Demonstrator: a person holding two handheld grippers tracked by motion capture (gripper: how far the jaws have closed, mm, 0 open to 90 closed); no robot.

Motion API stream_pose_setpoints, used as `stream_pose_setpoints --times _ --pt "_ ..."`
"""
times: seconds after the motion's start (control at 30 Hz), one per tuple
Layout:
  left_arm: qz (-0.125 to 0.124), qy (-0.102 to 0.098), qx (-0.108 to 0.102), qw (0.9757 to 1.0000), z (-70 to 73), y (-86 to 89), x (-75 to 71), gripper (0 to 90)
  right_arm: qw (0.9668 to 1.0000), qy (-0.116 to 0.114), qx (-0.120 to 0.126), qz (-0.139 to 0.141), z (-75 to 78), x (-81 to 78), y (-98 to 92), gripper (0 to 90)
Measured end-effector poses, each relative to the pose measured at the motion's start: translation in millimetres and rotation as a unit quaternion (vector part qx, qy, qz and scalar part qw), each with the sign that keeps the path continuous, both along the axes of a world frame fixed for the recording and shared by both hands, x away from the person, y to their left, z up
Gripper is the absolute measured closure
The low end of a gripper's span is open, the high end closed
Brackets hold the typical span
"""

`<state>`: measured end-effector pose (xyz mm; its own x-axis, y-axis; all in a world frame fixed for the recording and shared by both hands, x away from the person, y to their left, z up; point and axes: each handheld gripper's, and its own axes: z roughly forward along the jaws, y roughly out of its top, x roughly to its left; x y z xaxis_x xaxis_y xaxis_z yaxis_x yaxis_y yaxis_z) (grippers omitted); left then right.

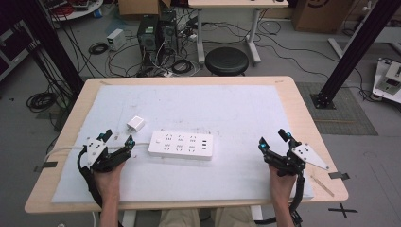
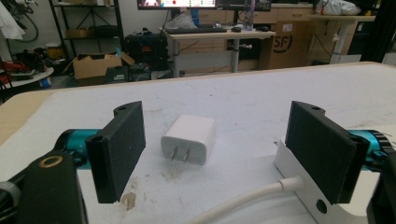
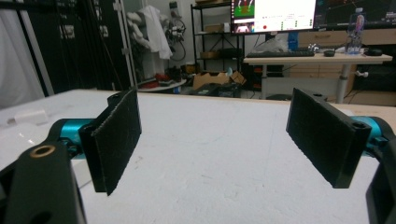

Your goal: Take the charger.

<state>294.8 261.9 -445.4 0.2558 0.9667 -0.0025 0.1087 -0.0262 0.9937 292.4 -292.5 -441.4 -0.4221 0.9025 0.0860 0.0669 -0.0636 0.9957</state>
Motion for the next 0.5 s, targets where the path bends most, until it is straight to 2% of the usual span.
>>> stream_pose_setpoints --times 0.1,0.2,0.4,0.5 --pt "-0.002 0.003 0.001 1.0 -0.2 -0.5 1.0 20.1 0.9998 0.006 -0.018 0.008 0.8 0.1 4.4 18.3" --pt "-0.005 0.007 0.002 1.0 -0.4 -1.3 1.6 20.1 0.9995 0.01 -0.026 0.013 1.0 0.9 6.0 18.3" --pt "-0.011 0.008 0.005 0.9999 -1.2 -1.4 2.8 20.2 0.9998 0.007 -0.018 0.012 0.4 2.0 3.9 18.3" --pt "-0.027 0.016 0.0 0.9995 -1.4 -2.6 4.0 20.2 0.9998 0.013 -0.011 0.011 0.0 1.1 3.1 18.3"
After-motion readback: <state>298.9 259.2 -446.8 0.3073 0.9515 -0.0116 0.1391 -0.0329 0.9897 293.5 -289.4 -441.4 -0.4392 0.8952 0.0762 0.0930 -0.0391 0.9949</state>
